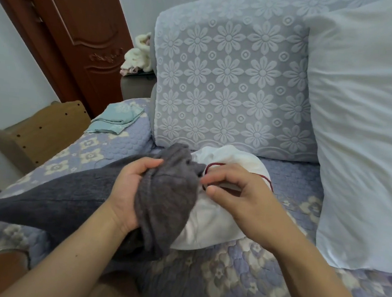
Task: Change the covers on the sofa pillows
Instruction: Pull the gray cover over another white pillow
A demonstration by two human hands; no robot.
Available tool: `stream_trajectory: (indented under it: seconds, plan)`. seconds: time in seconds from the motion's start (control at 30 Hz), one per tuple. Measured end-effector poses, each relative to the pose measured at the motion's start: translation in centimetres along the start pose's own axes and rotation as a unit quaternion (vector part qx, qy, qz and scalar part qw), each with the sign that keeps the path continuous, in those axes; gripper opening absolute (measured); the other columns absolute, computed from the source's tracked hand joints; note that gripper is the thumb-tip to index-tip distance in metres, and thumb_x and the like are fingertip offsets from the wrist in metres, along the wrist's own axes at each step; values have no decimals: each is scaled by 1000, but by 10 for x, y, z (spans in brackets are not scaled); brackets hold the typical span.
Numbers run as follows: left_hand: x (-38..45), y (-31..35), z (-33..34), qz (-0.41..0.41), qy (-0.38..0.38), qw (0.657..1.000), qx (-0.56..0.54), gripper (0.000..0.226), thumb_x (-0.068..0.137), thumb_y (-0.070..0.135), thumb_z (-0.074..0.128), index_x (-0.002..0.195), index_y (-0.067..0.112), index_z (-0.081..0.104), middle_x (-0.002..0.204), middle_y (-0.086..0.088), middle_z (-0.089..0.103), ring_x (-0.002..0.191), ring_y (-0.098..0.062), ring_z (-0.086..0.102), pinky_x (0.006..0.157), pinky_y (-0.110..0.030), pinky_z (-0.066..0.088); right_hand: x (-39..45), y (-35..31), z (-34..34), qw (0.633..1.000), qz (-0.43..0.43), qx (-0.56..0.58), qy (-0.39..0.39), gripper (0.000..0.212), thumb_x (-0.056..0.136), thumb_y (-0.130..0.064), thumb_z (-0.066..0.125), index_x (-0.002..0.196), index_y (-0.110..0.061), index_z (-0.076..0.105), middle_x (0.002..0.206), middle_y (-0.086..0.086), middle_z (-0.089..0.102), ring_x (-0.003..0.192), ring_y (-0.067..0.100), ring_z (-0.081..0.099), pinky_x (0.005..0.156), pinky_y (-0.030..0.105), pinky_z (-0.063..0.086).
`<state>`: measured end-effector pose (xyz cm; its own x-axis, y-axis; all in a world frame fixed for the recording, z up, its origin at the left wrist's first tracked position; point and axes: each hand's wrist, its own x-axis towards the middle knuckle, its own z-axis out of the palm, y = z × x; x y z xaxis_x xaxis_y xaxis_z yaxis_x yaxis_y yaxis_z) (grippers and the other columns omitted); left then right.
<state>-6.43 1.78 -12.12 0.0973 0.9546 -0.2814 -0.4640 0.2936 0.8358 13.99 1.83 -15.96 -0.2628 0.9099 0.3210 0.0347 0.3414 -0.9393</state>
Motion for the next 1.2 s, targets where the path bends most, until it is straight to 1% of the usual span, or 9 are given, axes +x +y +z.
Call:
stream_trajectory:
  seconds: [0.07, 0.17, 0.37, 0.53, 0.7, 0.83, 1.0, 1.1, 1.2]
  plan:
    - [0, 4, -9, 30, 25, 999, -31, 26, 65, 23, 67, 71, 0, 78, 83, -16, 75, 70, -28, 74, 60, -38, 63, 1, -1, -6, 1000, 13, 14, 16, 24, 89, 4, 66, 102, -15, 74, 106, -6, 74, 100, 4, 68, 90, 15, 49]
    - [4, 5, -20, 35, 36, 998, -48, 36, 46, 22, 78, 76, 2, 79, 90, -16, 75, 75, -29, 75, 64, -42, 63, 2, 1, -9, 1000, 23, 10, 16, 27, 89, 7, 64, 104, -14, 72, 103, -5, 75, 99, 5, 69, 92, 18, 51]
    - [8, 6, -22, 38, 38, 997, -46, 33, 44, 22, 76, 73, 5, 79, 89, -13, 75, 75, -27, 74, 71, -37, 63, 3, 1, -8, 1000, 26, 4, 16, 23, 89, 5, 65, 100, -14, 73, 103, -8, 75, 98, 3, 69, 88, 13, 49]
    - [7, 6, -15, 30, 39, 998, -33, 28, 60, 24, 71, 77, 3, 80, 92, -14, 75, 75, -27, 74, 69, -36, 63, 2, 3, 0, 999, -4, -40, -16, 17, 89, -7, 70, 98, -20, 74, 111, -6, 66, 103, 10, 65, 94, 20, 48]
    - [1, 0, 2, 9, 16, 1000, -4, 42, 88, 28, 51, 89, -3, 80, 102, -21, 75, 85, -32, 75, 73, -41, 64, 4, 10, 9, 991, -31, -129, -22, 13, 85, -29, 57, 94, -33, 66, 98, -13, 65, 99, 8, 61, 92, 35, 48]
    - [-3, 0, 15, 13, -5, 999, 35, 46, 90, 34, 49, 94, 1, 81, 112, -22, 73, 97, -32, 75, 83, -42, 62, 3, 8, 5, 997, 11, -66, -25, 32, 82, -53, 58, 91, -23, 66, 95, -7, 70, 98, 12, 66, 94, 45, 49]
    - [-5, -4, 18, 7, -51, 996, 75, 66, 101, 52, 31, 122, 3, 70, 131, -20, 66, 122, -31, 64, 104, -45, 44, 3, 5, 5, 995, 101, 14, -3, 72, 82, -77, 40, 102, -14, 69, 98, -15, 70, 100, -1, 62, 103, 38, 45]
    - [-5, -8, 11, 30, -69, 995, 71, 54, 95, 32, 35, 109, 1, 77, 112, -21, 72, 102, -31, 71, 92, -44, 49, 8, 8, 9, 939, 214, 268, -5, 76, 101, -63, 30, 120, 0, 68, 120, 9, 72, 117, 24, 64, 113, 40, 39]
    - [-5, -16, 2, 61, -86, 983, 150, 39, 65, -2, 47, 83, 5, 81, 87, -16, 74, 80, -25, 73, 71, -33, 58, 4, 6, 6, 909, 233, 343, -38, 40, 103, -35, 46, 104, -3, 70, 107, 14, 70, 102, 26, 62, 100, 33, 48]
